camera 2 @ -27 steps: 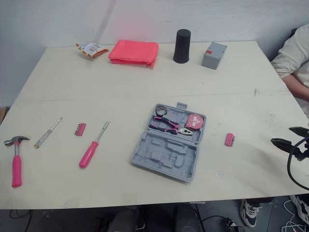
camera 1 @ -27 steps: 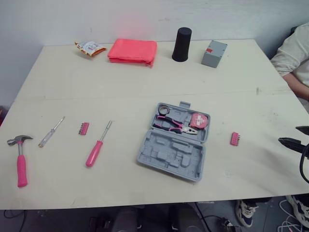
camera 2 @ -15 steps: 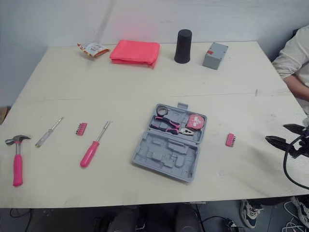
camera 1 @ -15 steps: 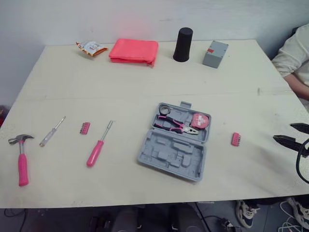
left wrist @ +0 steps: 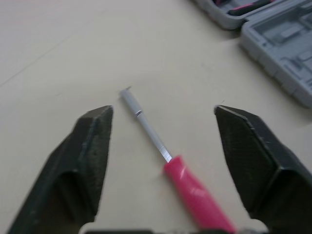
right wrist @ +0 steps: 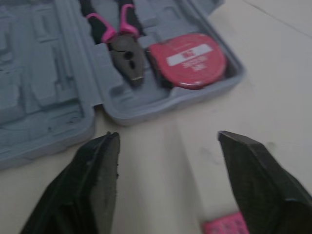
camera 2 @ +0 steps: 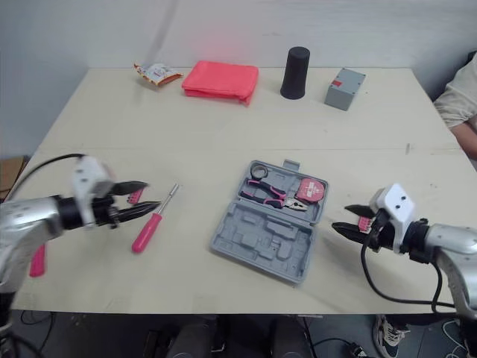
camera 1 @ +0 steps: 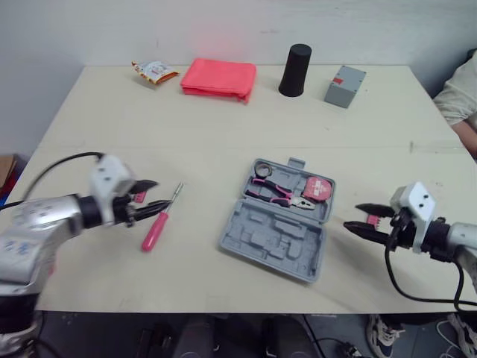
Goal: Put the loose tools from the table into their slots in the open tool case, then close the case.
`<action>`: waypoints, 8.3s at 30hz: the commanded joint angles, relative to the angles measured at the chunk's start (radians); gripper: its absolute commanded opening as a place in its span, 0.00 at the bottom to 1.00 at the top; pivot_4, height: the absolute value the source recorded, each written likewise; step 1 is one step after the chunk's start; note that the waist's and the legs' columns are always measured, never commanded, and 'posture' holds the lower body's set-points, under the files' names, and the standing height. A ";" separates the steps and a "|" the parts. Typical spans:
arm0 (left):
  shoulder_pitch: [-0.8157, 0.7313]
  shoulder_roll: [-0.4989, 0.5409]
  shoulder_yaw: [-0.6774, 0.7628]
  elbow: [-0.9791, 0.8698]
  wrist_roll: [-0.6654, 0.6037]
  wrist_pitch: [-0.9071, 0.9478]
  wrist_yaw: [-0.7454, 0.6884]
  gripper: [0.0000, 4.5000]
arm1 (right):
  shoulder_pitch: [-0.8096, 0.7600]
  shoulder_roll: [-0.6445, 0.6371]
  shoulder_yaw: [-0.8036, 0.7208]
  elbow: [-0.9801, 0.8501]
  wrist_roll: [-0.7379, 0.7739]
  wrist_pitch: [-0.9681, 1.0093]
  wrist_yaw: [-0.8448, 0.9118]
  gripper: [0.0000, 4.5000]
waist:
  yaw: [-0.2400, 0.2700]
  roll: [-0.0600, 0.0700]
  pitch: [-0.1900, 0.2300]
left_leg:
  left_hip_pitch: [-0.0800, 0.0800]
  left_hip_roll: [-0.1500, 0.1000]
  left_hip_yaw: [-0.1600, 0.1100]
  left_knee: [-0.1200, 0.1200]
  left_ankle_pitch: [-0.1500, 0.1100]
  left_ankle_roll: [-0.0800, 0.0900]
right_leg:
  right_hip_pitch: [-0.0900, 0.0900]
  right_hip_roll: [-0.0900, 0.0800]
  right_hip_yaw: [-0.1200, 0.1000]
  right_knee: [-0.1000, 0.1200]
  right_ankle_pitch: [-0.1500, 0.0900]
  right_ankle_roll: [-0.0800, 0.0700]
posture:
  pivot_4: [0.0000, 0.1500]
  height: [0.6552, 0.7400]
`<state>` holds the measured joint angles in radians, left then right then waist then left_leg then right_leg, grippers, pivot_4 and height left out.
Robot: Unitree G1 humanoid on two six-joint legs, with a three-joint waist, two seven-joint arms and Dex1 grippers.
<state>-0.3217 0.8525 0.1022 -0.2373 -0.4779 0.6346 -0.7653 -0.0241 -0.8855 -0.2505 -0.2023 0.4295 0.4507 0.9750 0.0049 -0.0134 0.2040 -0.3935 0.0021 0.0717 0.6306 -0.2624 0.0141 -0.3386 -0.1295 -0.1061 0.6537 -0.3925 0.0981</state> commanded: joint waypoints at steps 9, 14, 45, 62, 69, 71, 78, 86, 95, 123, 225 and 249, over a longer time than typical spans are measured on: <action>-0.364 -0.316 -0.387 0.494 0.326 -0.282 -0.061 0.01 | -0.027 0.041 0.134 0.022 -0.110 -0.095 -0.025 0.00 | 0.011 -0.001 0.000 | -0.002 -0.001 0.001 0.002 0.002 0.003 | 0.000 0.001 -0.001 0.000 0.001 0.001 | 1.00 0.95; -0.457 -0.437 -0.404 0.625 0.372 -0.310 -0.054 0.01 | -0.052 0.070 0.165 0.014 -0.103 -0.095 -0.016 0.00 | 0.020 -0.001 0.000 | -0.010 -0.001 -0.007 0.013 0.002 0.004 | -0.002 0.001 -0.005 0.002 0.001 0.002 | 1.00 0.95; -0.078 -0.216 -0.164 0.032 0.332 -0.017 -0.080 0.01 | -0.140 0.035 0.098 0.112 -0.081 -0.101 0.097 0.00 | -0.002 -0.001 0.000 | -0.011 0.000 -0.010 0.016 0.001 0.004 | 0.000 0.000 -0.007 0.002 0.001 0.002 | 1.00 0.95; 0.750 -0.108 0.925 -0.036 0.105 0.116 -0.171 0.19 | 0.234 -0.186 -0.508 0.367 0.041 -0.004 0.243 1.00 | -0.001 0.000 0.000 | -0.004 0.002 -0.010 0.014 -0.012 0.013 | 0.010 -0.001 -0.008 -0.008 0.002 0.001 | 1.00 0.95; 0.846 -0.024 1.090 0.288 0.082 -0.094 -0.241 0.92 | 0.200 -0.236 -0.506 0.532 0.013 -0.080 0.269 1.00 | 0.008 0.002 0.001 | -0.004 0.004 -0.010 0.013 -0.021 0.007 | 0.011 -0.001 -0.008 -0.018 0.004 0.000 | 1.00 0.95; 0.853 0.003 1.113 0.361 0.082 -0.128 -0.239 0.98 | 0.187 -0.244 -0.497 0.557 0.009 -0.095 0.274 1.00 | 0.006 0.003 0.000 | -0.004 0.004 -0.010 0.013 -0.023 0.007 | 0.011 -0.001 -0.008 -0.020 0.004 0.000 | 1.00 0.95; 0.809 0.039 1.121 0.402 0.033 -0.090 -0.177 0.98 | 0.168 -0.247 -0.492 0.585 0.004 -0.131 0.295 1.00 | -0.009 0.005 0.000 | -0.003 0.004 -0.006 0.003 -0.020 0.013 | 0.011 -0.001 -0.008 -0.026 0.004 0.001 | 1.00 0.95; 0.700 0.004 0.933 0.159 0.000 -0.010 -0.065 0.98 | 0.138 -0.154 -0.423 0.287 0.115 -0.021 0.267 1.00 | -0.008 0.004 0.000 | 0.002 0.004 -0.005 0.000 -0.017 0.012 | 0.015 -0.001 -0.007 -0.026 0.004 0.002 | 1.00 0.95; 0.399 0.177 0.569 0.538 0.155 -0.290 -0.143 0.98 | -0.207 -0.047 -0.116 -0.177 0.419 0.237 0.156 1.00 | -0.011 0.005 0.000 | 0.004 0.005 -0.004 -0.001 -0.014 0.002 | 0.010 0.001 -0.004 -0.016 0.005 0.000 | 1.00 0.95; -0.111 0.112 0.171 0.995 0.288 -0.478 -0.184 0.01 | -0.648 0.125 0.127 -0.237 0.544 0.359 0.037 1.00 | -0.009 -0.005 -0.002 | -0.011 0.001 -0.005 0.015 -0.004 0.007 | -0.005 -0.004 -0.012 0.003 0.007 0.002 | 1.00 0.95; -0.268 -0.468 -0.382 0.253 0.231 -0.231 -0.266 0.01 | -0.024 -0.088 -0.088 -0.297 0.377 0.239 0.074 1.00 | 0.029 -0.002 0.001 | -0.012 -0.004 -0.018 0.019 -0.001 0.013 | 0.015 -0.002 -0.022 -0.017 0.011 0.009 | 1.00 0.95; -0.290 -0.462 -0.554 0.411 0.438 -0.224 -0.242 0.01 | -0.022 -0.087 -0.087 -0.290 0.352 0.235 0.083 1.00 | 0.025 -0.002 0.001 | -0.011 -0.005 -0.020 0.019 -0.001 0.014 | 0.018 -0.002 -0.024 -0.018 0.012 0.010 | 1.00 0.95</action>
<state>-0.6425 0.3683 -0.4044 0.1309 -0.0965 0.3473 -1.0093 -0.0492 -0.9749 -0.3165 -0.4700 0.7687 0.6972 1.0560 0.0302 -0.0154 0.2048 -0.4044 -0.0030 0.0518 0.6497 -0.2630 0.0281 -0.3207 -0.1321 -0.1301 0.6355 -0.3809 0.1080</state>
